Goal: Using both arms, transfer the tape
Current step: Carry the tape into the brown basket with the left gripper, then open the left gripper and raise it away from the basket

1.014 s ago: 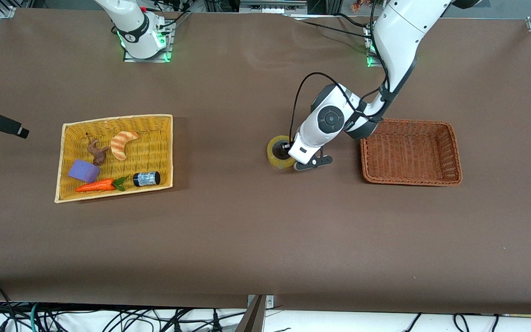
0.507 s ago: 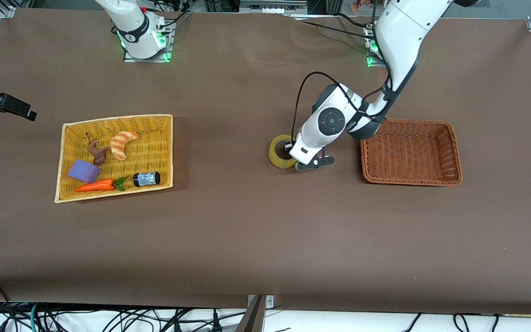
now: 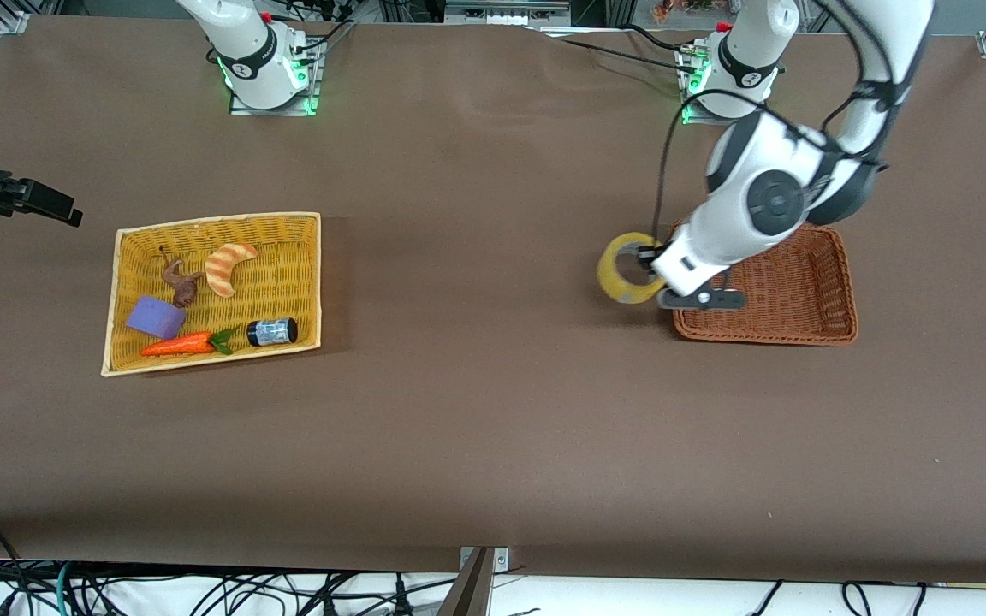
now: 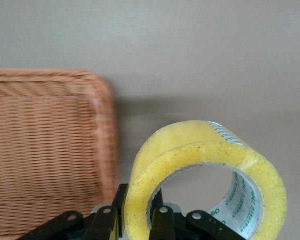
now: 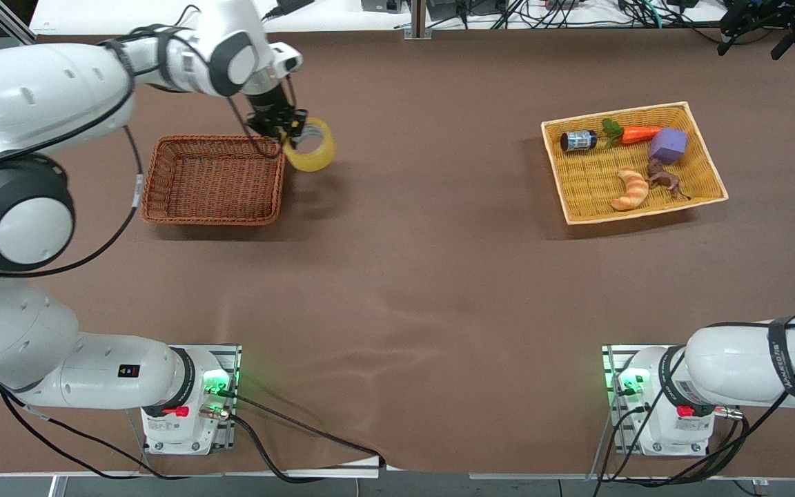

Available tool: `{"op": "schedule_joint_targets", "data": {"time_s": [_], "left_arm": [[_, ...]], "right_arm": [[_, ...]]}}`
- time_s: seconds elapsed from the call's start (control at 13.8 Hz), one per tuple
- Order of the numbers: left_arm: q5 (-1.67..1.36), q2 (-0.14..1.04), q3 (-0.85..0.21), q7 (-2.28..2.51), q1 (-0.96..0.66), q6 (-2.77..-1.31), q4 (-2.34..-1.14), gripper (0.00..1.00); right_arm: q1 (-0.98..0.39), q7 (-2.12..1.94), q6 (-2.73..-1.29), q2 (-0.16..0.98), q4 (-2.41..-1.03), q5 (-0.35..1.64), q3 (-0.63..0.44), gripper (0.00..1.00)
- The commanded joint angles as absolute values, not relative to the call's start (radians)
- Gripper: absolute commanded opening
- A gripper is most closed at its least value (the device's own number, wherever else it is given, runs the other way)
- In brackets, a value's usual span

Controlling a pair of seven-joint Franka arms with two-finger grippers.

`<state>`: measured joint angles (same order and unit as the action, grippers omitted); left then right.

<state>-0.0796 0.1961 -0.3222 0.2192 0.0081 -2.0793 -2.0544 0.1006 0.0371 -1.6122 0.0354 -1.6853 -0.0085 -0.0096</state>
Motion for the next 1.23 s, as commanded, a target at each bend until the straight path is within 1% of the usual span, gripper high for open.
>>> {"op": "schedule_joint_targets", "data": {"time_s": [0.0,0.14,0.22,0.36,0.58,0.65,0.8,0.87,0.94,1.09,1.16], "left_arm": [[-0.077,0.13,-0.221,-0.051,0.051,-2.102,-2.144,0.0],[-0.051,0.155,-0.119,-0.235,0.063,-2.129,-2.149,0.0],[-0.029,0.172,-0.086,-0.285,0.064,-2.158,-2.151,0.0],[-0.02,0.218,-0.068,-0.313,0.069,-2.248,-2.196,0.0],[-0.02,0.3,-0.043,-0.359,0.097,-2.325,-2.247,0.0],[-0.02,0.31,-0.043,-0.371,0.097,-2.335,-2.249,0.07],[-0.02,0.305,-0.043,-0.371,0.097,-2.335,-2.247,0.43],[-0.02,0.298,-0.043,-0.37,0.095,-2.335,-2.247,0.7],[-0.021,0.285,-0.043,-0.364,0.094,-2.335,-2.247,0.99],[-0.02,0.239,-0.043,-0.356,0.083,-2.323,-2.25,1.0],[-0.02,0.2,-0.043,-0.357,0.078,-2.292,-2.25,1.0]], "right_arm": [[0.12,0.034,-1.612,0.055,-1.658,-0.015,0.005,1.0],[0.12,0.035,-1.614,0.069,-1.64,-0.011,0.005,1.0],[0.118,0.037,-1.612,0.08,-1.625,-0.008,0.005,1.0],[0.118,0.037,-1.611,0.09,-1.605,-0.006,0.005,1.0],[0.117,0.037,-1.611,0.094,-1.605,-0.005,0.005,1.0],[0.117,0.037,-1.611,0.094,-1.605,-0.006,0.005,1.0],[0.115,0.037,-1.611,0.095,-1.605,-0.006,0.005,1.0],[0.115,0.037,-1.611,0.097,-1.605,-0.006,0.005,1.0],[0.117,0.037,-1.611,0.097,-1.605,-0.005,0.005,1.0],[0.117,0.034,-1.611,0.098,-1.605,-0.005,0.005,1.0],[0.117,0.034,-1.611,0.098,-1.605,-0.006,0.005,1.0]]}}
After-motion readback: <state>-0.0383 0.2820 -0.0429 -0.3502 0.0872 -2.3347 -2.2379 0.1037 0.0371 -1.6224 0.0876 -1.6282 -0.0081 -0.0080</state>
